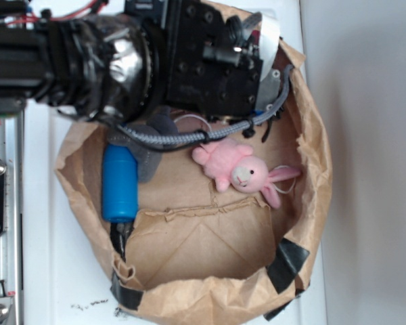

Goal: Grab the green ball.

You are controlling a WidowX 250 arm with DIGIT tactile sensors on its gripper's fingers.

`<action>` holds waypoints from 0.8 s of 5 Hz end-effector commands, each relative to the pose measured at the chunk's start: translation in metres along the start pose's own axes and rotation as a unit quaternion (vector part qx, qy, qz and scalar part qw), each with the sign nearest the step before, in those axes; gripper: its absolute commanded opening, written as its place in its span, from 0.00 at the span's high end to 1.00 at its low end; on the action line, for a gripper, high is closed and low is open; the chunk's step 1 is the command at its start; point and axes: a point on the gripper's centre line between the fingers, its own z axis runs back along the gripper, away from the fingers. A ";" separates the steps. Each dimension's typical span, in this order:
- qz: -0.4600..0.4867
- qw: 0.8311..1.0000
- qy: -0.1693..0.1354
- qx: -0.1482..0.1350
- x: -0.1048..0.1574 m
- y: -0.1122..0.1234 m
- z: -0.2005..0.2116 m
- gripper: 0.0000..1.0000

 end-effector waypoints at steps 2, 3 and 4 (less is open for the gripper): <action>-0.011 1.000 -0.017 0.005 -0.004 0.004 0.011 1.00; -0.008 1.000 -0.012 0.004 -0.001 0.007 0.013 1.00; -0.005 1.000 -0.012 0.002 0.002 0.009 0.016 1.00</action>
